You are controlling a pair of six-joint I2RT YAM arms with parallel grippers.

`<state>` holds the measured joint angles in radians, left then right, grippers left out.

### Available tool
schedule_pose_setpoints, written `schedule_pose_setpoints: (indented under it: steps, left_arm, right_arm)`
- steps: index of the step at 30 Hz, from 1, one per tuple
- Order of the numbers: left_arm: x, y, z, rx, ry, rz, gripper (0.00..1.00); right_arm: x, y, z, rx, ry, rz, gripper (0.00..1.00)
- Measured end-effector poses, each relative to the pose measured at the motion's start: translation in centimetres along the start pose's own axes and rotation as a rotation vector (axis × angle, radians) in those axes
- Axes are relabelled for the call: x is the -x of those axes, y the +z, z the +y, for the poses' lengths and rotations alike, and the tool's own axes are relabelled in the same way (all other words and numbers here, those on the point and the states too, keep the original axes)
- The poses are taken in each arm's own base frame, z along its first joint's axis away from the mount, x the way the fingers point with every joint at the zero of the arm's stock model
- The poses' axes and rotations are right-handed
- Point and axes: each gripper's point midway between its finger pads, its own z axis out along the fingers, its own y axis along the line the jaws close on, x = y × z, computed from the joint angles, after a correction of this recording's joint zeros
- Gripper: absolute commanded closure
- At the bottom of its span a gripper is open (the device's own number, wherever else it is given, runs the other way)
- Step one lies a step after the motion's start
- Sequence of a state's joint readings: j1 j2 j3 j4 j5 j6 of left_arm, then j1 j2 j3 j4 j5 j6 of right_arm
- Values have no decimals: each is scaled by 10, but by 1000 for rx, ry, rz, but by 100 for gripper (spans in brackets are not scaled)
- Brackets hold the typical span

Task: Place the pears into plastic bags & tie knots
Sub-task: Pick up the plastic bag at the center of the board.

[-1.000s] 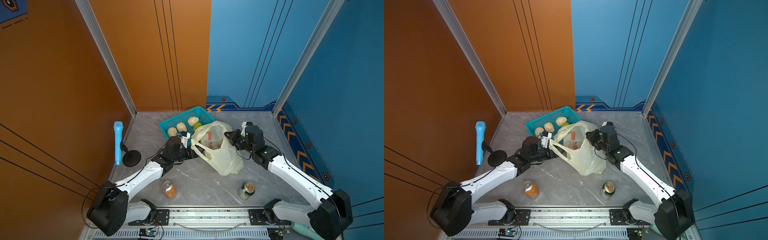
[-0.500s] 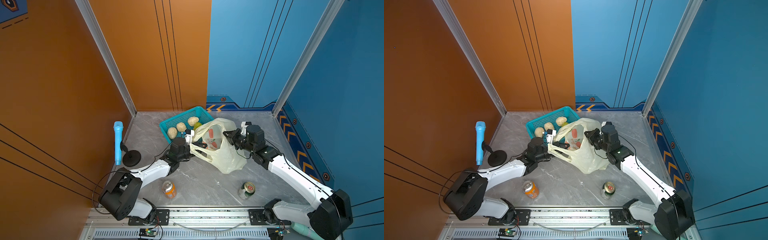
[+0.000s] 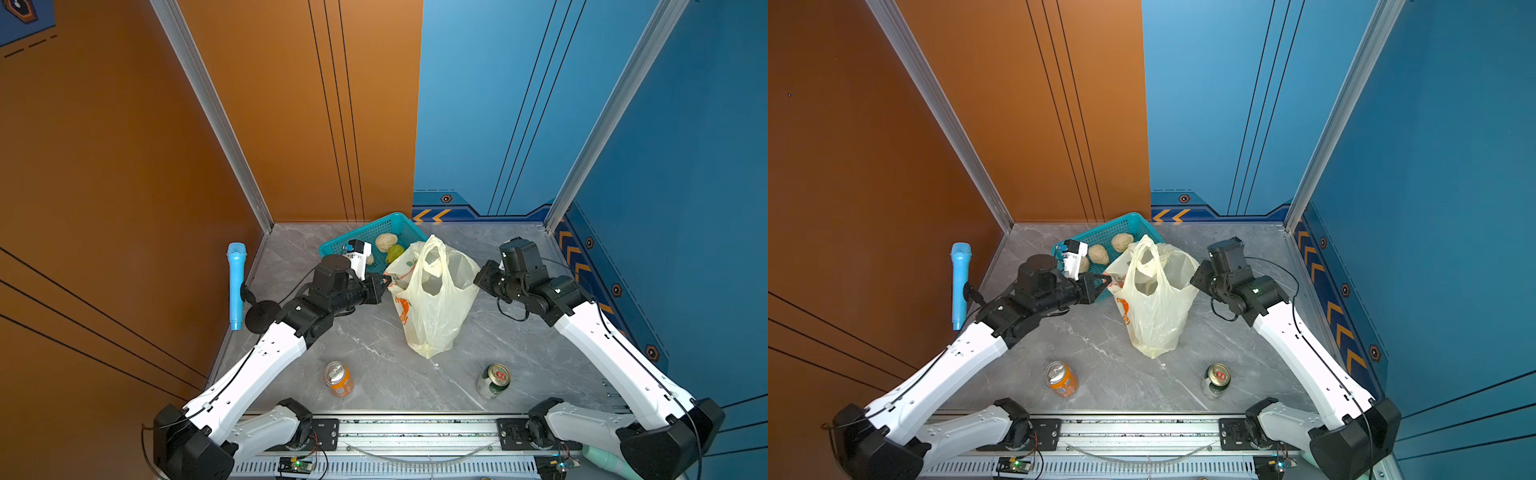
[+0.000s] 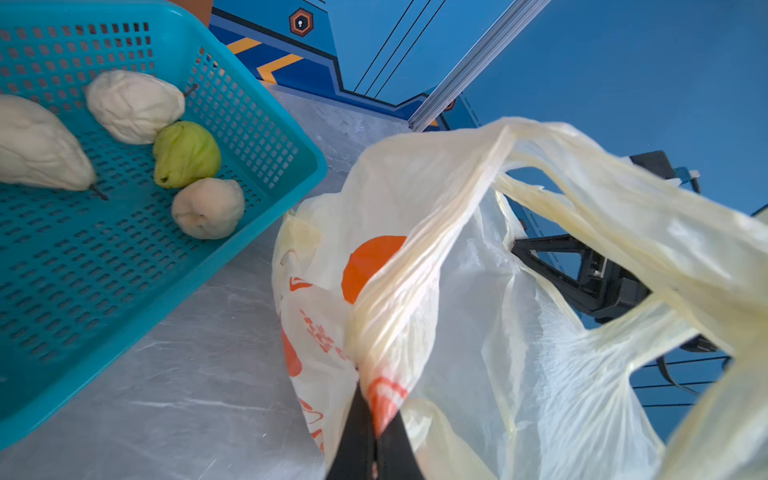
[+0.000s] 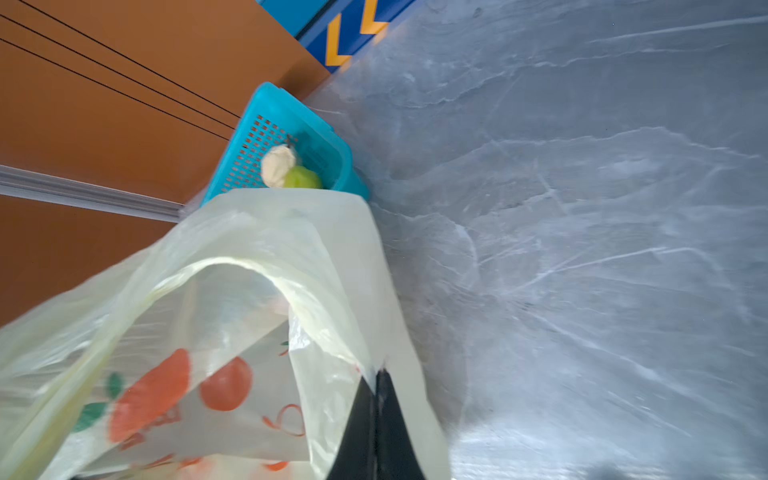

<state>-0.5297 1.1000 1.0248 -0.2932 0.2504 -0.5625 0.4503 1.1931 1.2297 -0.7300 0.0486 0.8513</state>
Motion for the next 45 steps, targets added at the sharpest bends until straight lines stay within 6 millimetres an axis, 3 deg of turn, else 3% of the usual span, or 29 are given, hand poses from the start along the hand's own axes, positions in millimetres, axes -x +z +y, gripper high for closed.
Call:
schedule_pose_setpoints:
  steps: [7, 11, 14, 17, 22, 26, 29, 31, 33, 35, 38, 41, 45]
  left_arm:
    - [-29, -18, 36, 221, 75, 165, 100]
    - [-53, -6, 54, 292, 81, 273, 100]
    - [-68, 9, 49, 283, 111, 341, 97]
    - [-75, 20, 35, 245, 144, 374, 92]
    - [-67, 30, 17, 188, 169, 345, 90]
    - [-61, 33, 12, 170, 173, 318, 90]
    - [-58, 34, 10, 163, 175, 309, 91]
    - [-57, 37, 9, 155, 175, 309, 89]
    - [-56, 40, 6, 142, 176, 309, 79]
    - [-56, 44, 5, 135, 178, 312, 60]
    - [-53, 49, 4, 125, 176, 307, 42]
    - [-48, 55, 5, 119, 168, 300, 37]
    - [-35, 68, 12, 128, 156, 293, 41]
  right_arm:
    - [-5, -3, -40, -185, -129, 20, 100]
    - [-9, 6, -47, -230, -184, 52, 100]
    - [-18, 12, -43, -199, -235, 93, 96]
    - [-30, 18, -31, -125, -293, 141, 73]
    - [-43, 21, -12, -24, -364, 183, 40]
    - [-47, 22, -4, 8, -417, 193, 17]
    - [-48, 25, -4, -5, -466, 189, 8]
    - [-46, 28, -4, -22, -496, 186, 8]
    - [-43, 34, -5, -44, -520, 183, 12]
    - [-40, 42, -7, -68, -539, 187, 27]
    - [-39, 57, -13, -97, -538, 208, 51]
    - [-40, 67, -18, -113, -534, 227, 66]
    - [-40, 72, -20, -105, -518, 224, 77]
